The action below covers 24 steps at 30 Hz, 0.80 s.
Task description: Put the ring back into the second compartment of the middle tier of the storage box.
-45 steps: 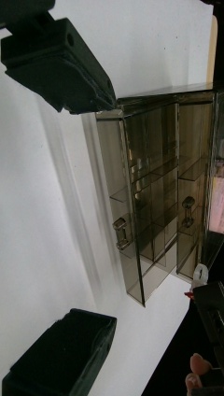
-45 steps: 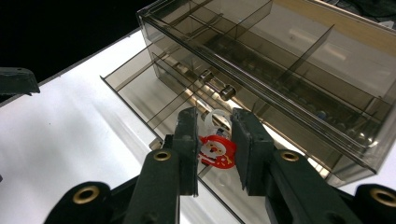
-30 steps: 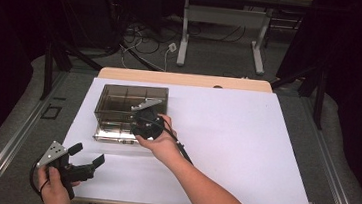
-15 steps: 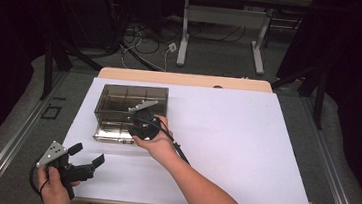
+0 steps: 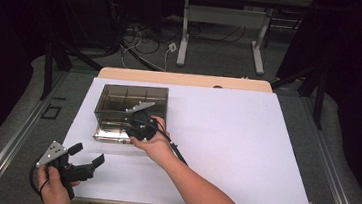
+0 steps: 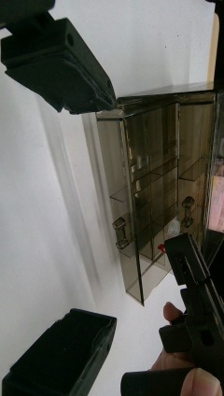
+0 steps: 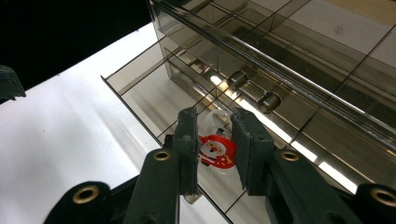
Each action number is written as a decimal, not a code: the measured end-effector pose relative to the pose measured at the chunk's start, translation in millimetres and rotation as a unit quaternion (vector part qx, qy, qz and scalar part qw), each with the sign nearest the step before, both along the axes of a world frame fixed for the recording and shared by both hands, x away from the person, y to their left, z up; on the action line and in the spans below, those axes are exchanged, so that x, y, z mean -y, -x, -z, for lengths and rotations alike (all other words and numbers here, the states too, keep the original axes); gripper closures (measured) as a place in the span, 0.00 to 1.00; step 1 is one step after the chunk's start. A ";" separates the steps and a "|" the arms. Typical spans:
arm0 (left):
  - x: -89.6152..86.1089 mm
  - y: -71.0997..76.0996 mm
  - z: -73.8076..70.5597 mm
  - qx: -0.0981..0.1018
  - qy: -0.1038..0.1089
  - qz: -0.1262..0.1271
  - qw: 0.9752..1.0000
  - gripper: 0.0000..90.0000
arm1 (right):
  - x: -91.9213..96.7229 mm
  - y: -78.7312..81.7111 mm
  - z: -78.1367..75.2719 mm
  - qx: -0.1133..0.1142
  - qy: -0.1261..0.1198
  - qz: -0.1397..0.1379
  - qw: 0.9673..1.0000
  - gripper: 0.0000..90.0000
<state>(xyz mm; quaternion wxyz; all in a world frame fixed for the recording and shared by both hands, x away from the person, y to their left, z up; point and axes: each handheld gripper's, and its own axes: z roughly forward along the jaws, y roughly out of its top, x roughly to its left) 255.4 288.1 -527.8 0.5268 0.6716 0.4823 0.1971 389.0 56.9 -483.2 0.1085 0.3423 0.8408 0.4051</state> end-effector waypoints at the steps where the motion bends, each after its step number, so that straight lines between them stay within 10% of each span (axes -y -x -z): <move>1: 0.0 0.0 0.0 0.000 0.000 0.000 1.000 0.00 | -1.2 -0.1 1.7 0.006 -0.006 0.003 1.000 0.81; 24: -0.3 -0.2 0.5 -0.001 0.000 0.001 1.000 0.00 | -10.5 -4.0 15.3 0.001 0.003 0.000 1.000 0.80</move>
